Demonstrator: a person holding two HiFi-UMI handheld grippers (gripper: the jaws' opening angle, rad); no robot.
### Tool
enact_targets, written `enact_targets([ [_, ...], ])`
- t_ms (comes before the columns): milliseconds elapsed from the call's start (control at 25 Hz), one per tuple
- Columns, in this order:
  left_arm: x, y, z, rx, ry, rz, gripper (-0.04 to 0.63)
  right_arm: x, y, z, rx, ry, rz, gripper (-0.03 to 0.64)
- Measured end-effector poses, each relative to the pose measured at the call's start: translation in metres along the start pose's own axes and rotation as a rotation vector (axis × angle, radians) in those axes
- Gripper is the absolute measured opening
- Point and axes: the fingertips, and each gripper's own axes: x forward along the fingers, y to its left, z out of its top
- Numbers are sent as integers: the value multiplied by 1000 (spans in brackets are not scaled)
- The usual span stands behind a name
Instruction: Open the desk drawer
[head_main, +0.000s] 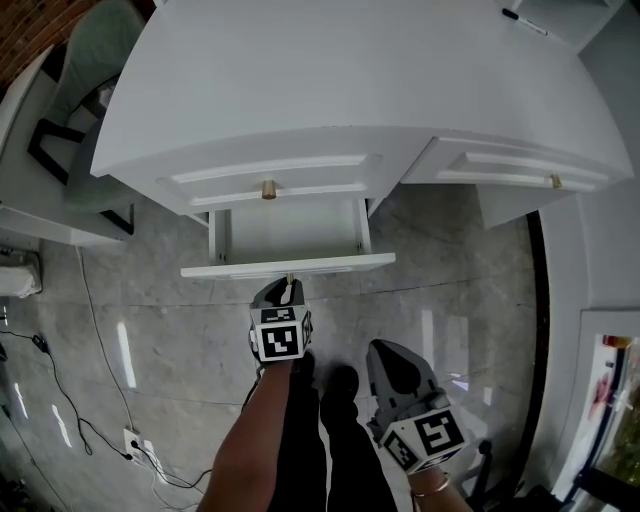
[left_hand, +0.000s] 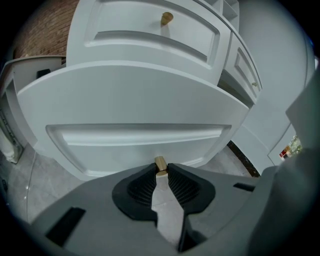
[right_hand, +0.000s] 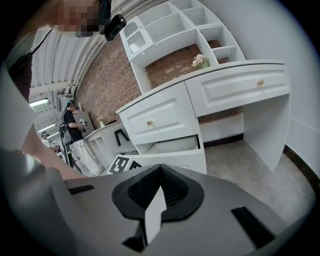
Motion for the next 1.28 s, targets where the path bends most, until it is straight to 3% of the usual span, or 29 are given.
enact_targets([
  [840, -38, -16, -49, 11, 71, -31, 78, -21, 12, 10, 8, 10, -7, 5],
  [1120, -74, -22, -68, 23, 118, -39, 78, -32, 21, 26, 4, 30, 2, 5],
  [1280, -104, -28, -61, 31, 110, -45, 78, -39, 26, 44, -8, -8, 6, 5],
])
